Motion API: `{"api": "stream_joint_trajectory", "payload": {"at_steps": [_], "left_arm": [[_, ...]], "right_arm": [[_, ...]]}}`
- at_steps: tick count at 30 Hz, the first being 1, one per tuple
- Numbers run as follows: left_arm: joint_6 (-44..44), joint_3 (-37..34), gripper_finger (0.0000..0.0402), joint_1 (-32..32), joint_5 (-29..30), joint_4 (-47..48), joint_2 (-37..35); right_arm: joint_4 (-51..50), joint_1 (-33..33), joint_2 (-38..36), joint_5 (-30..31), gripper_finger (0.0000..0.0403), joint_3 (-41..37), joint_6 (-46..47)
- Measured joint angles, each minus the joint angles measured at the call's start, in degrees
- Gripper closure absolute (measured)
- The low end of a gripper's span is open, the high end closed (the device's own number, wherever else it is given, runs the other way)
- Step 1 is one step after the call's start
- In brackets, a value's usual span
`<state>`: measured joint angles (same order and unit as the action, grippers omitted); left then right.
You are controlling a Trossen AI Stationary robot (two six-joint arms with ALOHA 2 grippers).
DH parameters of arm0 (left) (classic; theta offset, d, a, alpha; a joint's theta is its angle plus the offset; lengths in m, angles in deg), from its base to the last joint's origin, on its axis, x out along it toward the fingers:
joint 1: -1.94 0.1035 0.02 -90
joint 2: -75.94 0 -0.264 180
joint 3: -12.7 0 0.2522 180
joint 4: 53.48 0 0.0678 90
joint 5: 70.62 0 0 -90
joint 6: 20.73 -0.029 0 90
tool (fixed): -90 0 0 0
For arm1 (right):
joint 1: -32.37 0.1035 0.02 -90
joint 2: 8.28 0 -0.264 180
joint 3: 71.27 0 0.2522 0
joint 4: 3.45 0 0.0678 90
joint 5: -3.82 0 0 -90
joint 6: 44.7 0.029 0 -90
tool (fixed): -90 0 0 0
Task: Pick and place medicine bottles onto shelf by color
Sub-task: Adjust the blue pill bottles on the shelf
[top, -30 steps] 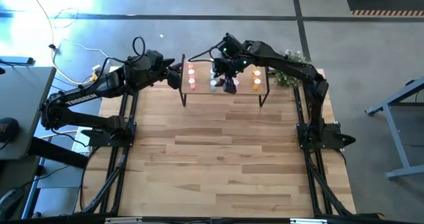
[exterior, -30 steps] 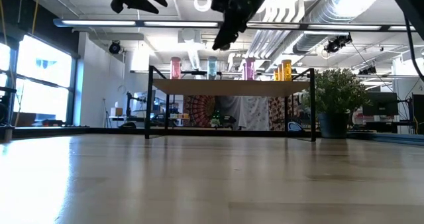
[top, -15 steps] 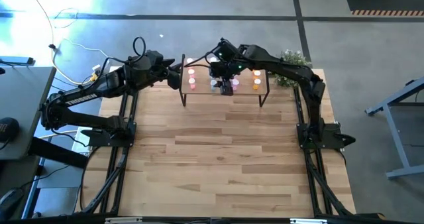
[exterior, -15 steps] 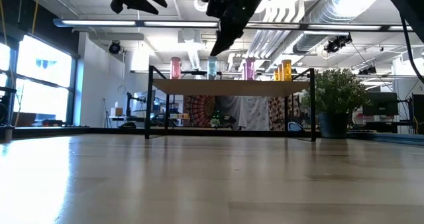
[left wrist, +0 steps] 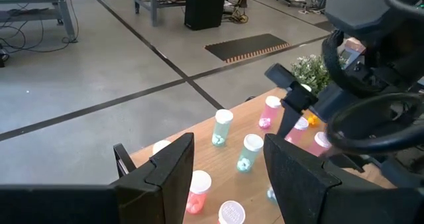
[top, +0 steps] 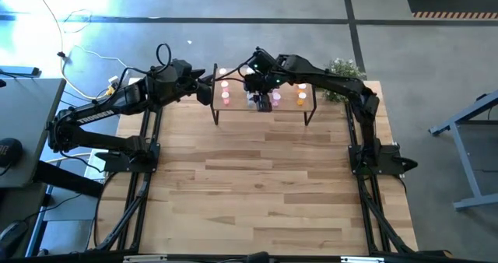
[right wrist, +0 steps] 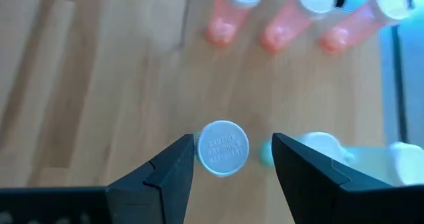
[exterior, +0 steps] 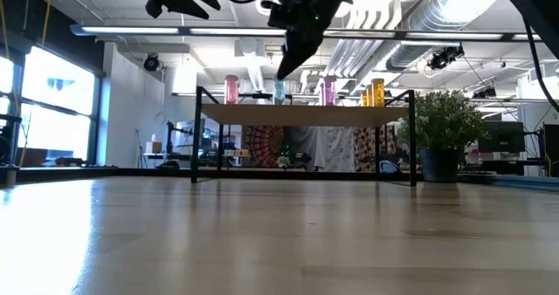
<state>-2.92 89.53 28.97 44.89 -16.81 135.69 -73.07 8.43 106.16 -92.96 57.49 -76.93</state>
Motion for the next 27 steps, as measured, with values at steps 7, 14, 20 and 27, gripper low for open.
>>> {"api": "stream_joint_trajectory", "payload": {"at_steps": [7, 14, 20, 27], "left_arm": [[0.0, 0.0, 0.0229, 0.0, 0.0, 0.0, 0.0], [0.0, 0.0, 0.0229, 0.0, 0.0, 0.0, 0.0], [0.0, 0.0, 0.0229, 0.0, 0.0, 0.0, 0.0], [-0.5, 0.0, 0.0229, 0.0, 0.0, 0.0, 0.0]], "right_arm": [[0.8, 0.0, 0.2, 2.3, 0.0208, 0.0, 0.0], [0.7, 0.0, 0.2, 2.3, 0.0208, 0.0, 0.0], [-0.1, 0.0, 0.2, 1.9, 0.0208, 0.0, 0.1], [-1.3, 0.1, 0.2, -0.4, 0.0208, 0.0, 0.3]]}}
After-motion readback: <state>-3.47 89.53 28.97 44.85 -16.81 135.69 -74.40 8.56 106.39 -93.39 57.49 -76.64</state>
